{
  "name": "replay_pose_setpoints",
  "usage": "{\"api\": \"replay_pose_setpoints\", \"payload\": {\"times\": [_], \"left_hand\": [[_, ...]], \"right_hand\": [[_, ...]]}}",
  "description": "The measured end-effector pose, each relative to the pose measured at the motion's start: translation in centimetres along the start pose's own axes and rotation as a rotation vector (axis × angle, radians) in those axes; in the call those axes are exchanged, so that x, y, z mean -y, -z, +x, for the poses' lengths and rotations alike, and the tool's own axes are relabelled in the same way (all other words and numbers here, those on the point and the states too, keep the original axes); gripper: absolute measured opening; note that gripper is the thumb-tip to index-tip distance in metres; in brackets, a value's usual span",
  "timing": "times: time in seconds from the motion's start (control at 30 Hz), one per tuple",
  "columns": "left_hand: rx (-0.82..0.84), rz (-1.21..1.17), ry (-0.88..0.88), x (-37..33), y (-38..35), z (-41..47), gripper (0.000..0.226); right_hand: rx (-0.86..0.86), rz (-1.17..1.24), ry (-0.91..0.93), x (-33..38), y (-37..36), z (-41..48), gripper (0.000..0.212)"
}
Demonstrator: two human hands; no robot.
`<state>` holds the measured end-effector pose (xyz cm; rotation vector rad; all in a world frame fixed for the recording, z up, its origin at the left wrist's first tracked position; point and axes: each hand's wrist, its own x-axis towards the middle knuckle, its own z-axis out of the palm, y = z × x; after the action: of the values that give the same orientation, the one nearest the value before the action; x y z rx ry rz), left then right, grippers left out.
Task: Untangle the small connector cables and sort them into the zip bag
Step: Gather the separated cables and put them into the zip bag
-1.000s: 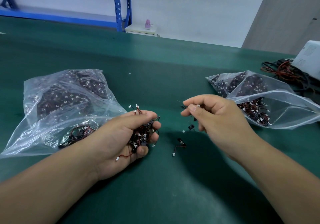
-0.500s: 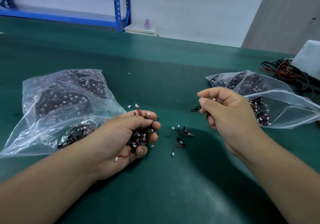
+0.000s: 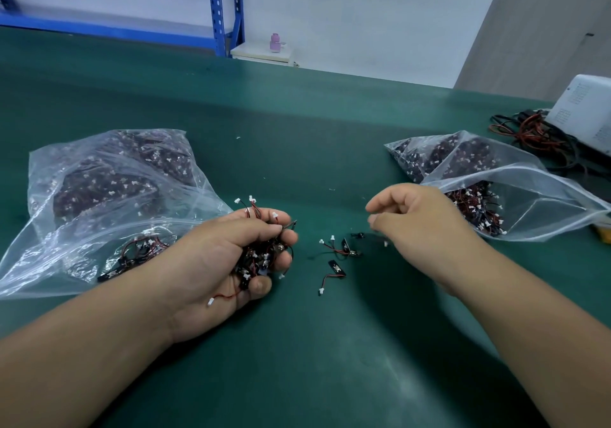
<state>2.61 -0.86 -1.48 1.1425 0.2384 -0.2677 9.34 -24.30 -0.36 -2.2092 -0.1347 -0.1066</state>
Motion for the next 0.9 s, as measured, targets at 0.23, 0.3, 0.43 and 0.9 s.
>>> {"api": "replay_pose_setpoints", "payload": {"times": [0.23,0.3,0.43,0.9], "left_hand": [[0.002,0.013,-0.012,0.0,-0.1,-0.1,0.014],[0.0,0.015,-0.009,0.0,-0.1,-0.1,0.014],[0.002,0.011,-0.009,0.0,0.0,0.0,0.02],[0.021,0.017,-0.015,0.0,0.0,0.0,0.018]], "right_hand": [[0.025,0.065,-0.007,1.0,0.9,-0.1,0.016],[0.022,0.173,0.006,1.5,1.0,-0.3,0.02],[0.073,-0.01,0.072,1.6,1.5,-0.5,0.039],[0.207,-0.603,0.013,0.6,1.7,-0.2,0.017]]}}
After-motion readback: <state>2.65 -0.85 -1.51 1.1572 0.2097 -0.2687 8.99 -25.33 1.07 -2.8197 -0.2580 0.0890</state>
